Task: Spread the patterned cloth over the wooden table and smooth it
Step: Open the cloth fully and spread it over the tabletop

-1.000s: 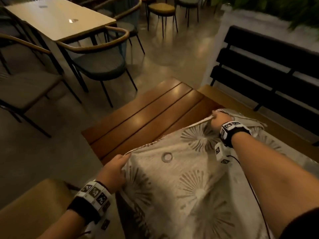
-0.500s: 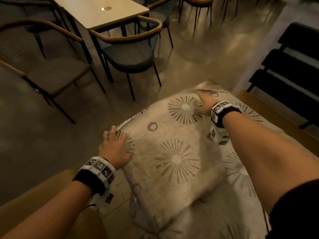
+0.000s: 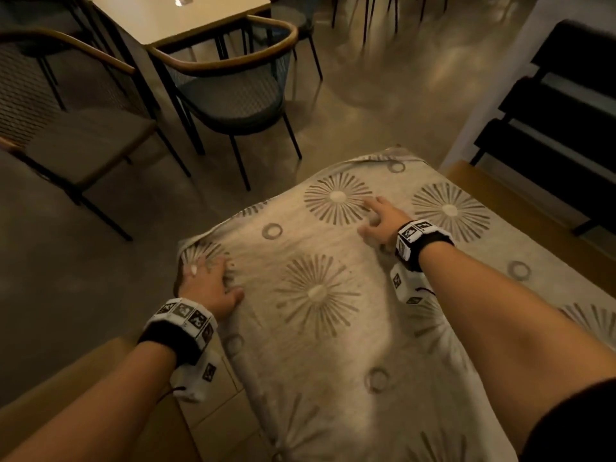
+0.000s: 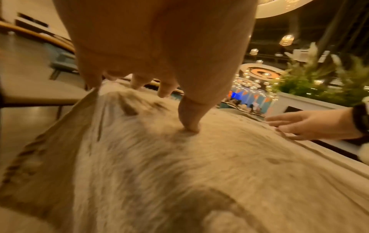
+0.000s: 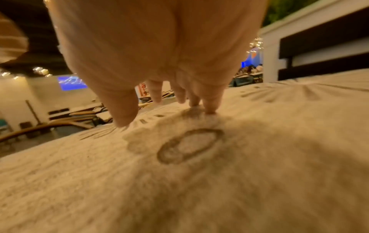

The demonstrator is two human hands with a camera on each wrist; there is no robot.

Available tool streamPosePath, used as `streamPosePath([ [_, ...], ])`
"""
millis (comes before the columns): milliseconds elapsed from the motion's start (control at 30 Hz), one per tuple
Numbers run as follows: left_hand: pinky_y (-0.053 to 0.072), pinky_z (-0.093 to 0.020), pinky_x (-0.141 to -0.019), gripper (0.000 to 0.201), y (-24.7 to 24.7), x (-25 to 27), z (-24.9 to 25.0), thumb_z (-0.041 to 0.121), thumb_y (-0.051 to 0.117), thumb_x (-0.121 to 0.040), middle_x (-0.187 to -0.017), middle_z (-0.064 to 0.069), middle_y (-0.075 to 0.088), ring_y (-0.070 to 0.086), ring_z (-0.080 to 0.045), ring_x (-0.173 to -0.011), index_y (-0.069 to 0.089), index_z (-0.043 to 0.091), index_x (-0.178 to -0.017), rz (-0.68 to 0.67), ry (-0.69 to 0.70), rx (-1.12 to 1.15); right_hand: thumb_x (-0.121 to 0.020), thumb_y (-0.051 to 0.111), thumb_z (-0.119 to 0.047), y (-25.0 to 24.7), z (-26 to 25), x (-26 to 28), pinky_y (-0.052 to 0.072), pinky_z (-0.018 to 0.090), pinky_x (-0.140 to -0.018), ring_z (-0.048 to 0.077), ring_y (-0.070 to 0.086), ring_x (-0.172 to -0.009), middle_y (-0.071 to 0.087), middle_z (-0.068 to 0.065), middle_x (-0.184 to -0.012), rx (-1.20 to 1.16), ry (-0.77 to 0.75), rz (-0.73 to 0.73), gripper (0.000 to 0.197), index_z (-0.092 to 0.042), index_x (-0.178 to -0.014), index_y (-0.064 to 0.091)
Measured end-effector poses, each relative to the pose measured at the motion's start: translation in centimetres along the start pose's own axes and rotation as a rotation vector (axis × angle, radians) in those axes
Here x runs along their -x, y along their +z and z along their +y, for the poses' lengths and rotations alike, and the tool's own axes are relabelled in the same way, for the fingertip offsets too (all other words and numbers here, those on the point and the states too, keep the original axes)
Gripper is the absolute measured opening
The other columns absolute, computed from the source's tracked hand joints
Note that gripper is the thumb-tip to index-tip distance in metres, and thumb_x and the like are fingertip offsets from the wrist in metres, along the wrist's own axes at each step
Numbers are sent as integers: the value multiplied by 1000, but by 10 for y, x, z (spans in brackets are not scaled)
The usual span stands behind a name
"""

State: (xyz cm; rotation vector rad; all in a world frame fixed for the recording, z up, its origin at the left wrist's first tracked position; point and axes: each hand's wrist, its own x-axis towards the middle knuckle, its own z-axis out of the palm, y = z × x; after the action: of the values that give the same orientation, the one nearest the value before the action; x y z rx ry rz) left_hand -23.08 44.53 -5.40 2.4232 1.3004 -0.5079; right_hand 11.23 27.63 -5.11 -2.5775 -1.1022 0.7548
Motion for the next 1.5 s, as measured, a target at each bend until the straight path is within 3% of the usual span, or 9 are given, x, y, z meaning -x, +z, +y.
streamPosePath([
  [167,27,-48,-114,73,10,43,43,51,46,-74,-151,-18,33,28,-39,-140,43,21,-140,63,399,-144,-90,56,-26,8,17,31,25,34,-115,29,29,-142,26,12,-156,50,-57,71,55,-14,-141,42],
  [333,59,-37,-71,42,46,103,105,38,46,-71,-109,-15,68,68,-33,-95,69,19,-100,-28,777,-130,-85,53,-22,5,53,98,45,40,-98,33,52,-116,51,11,-128,97,-4,162,38,-9,-119,61],
  [567,52,-37,-83,42,99,191,187,34,38,-85,-107,-10,66,62,-32,-98,64,14,-111,-232,1085,-58,-89,53,-32,-9,150,226,45,42,-98,35,53,-116,52,12,-126,193,369,11,40,-15,-125,57],
  [900,47,-34,-88,42,181,319,253,44,44,-94,-117,-5,65,60,-27,-108,52,20,-127,-378,968,-75,-94,44,-33,20,246,369,44,44,-98,36,49,-116,46,16,-130,133,544,65,41,-18,-131,47],
  [1033,43,-38,-100,76,202,363,272,56,58,-80,-133,-6,53,51,-29,-122,32,19,-140,-430,790,-71,-92,48,-47,33,273,399,34,50,-105,42,32,-133,31,17,-145,213,626,89,49,-24,-134,43],
  [1167,47,-40,-91,75,222,400,285,35,57,-85,-126,-12,56,56,-32,-113,18,16,-146,-408,707,-153,-90,49,-22,39,295,412,44,48,-97,45,45,-116,43,23,-129,185,569,170,34,-13,-122,50],
  [1300,45,-34,-78,58,232,428,277,38,60,-83,-112,-7,62,58,-24,-93,33,21,-130,-519,583,7,-89,50,-9,25,315,431,51,39,-73,39,59,-90,57,23,-108,174,472,146,30,-8,-119,49],
  [1400,41,-31,-71,25,230,440,259,31,57,-82,-97,-6,60,58,-24,-89,51,17,-102,-525,586,-97,-85,50,-7,10,341,448,53,37,-78,37,62,-92,62,19,-110,155,489,150,37,-15,-121,52],
  [1500,43,-30,-75,38,228,447,252,34,46,-77,-102,-10,64,60,-28,-97,57,15,-108,-472,691,-27,-90,48,-5,-2,359,472,54,39,-83,38,63,-98,64,23,-112,199,579,123,27,-3,-113,61],
])
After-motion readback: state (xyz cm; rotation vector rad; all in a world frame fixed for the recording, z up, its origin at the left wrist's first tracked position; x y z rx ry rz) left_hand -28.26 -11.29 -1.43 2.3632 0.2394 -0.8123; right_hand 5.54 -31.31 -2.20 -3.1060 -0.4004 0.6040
